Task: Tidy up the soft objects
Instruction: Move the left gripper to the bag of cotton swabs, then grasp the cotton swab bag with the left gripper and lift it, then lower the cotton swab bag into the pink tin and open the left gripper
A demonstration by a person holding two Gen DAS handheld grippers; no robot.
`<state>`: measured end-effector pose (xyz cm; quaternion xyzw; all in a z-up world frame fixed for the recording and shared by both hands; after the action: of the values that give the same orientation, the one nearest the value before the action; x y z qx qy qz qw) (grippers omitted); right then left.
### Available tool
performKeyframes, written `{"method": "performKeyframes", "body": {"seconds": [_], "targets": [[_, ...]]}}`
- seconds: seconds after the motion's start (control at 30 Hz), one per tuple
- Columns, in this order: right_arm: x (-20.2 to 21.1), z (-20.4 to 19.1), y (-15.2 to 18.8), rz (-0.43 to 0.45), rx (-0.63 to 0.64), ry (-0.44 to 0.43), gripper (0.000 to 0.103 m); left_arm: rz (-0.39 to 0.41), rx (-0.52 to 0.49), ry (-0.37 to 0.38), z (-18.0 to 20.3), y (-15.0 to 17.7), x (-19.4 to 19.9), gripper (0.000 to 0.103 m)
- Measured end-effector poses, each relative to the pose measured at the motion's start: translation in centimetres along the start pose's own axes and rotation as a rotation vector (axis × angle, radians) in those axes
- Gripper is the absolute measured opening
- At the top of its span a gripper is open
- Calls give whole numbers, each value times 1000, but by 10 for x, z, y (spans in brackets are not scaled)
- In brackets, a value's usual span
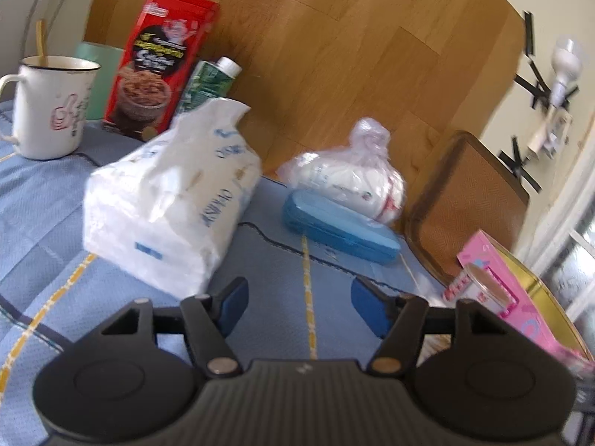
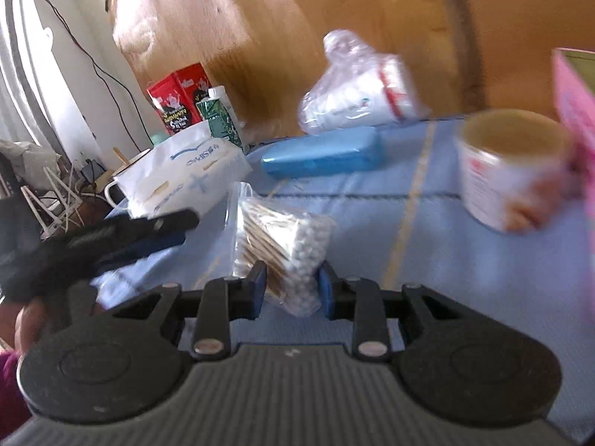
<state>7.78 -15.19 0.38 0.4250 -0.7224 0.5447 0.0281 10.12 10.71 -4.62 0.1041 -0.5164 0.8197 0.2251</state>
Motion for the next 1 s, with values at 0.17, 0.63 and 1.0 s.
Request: {"method": "performKeyframes", "body": {"seconds": [0.17,0.63,1.0], "targets": [[33,12,26,33,-64,48,32,-92,-99,151,32,14,-1,63],[97,32,25,260,6,155,30,-272,-230,454,190,41,-6,45],[165,121,-14,451,-19,467,31,-278,-398,518,343,54,-67,62]]}}
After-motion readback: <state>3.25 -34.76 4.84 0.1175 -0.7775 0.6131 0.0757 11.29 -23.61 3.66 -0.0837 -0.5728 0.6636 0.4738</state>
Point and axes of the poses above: each gripper's, at about its wrist camera, not at the fingertips, and x roughly against the way its jaws point, z to its right, y to its underside, the point moved 4 cm from there along -x, roughly the way its jaws point, and after that the axes turned 3 degrees about z, right-handed, at the moved point
